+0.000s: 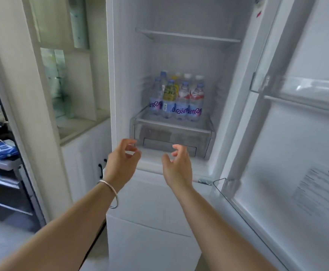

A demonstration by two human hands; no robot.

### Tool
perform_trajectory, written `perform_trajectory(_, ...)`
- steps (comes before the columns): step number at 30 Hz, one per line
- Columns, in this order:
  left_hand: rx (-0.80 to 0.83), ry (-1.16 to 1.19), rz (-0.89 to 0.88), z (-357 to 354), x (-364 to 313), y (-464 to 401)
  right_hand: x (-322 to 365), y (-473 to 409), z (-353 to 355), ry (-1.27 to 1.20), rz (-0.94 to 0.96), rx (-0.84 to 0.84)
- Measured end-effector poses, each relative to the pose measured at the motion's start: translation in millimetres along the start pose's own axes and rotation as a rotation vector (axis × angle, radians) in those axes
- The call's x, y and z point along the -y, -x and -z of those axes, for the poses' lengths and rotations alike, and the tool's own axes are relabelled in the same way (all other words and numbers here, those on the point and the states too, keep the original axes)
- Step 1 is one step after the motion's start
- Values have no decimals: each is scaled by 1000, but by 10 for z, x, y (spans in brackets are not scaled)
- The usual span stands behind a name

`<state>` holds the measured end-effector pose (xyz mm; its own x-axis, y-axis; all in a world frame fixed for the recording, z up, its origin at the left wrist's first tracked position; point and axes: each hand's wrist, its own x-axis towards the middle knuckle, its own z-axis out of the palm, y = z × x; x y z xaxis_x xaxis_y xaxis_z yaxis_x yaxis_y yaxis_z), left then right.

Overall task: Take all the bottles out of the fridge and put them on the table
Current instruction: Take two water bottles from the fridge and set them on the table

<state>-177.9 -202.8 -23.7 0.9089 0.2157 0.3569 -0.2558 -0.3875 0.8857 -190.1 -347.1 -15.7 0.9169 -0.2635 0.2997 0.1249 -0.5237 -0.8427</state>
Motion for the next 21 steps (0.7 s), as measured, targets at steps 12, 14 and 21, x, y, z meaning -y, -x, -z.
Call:
perform_trajectory(12, -37, 60, -47, -581, 445, -1990, -130, -1986, -966, -22, -8, -26)
perform_trajectory(14, -29, 67, -43, -693, 496, -2246, -140, -2242, -1015, -15, -42, -38)
perform_trajectory(21, 70, 165, 58, -1091, 617, -3227, -144, -3121, -1202, -27, -23, -114)
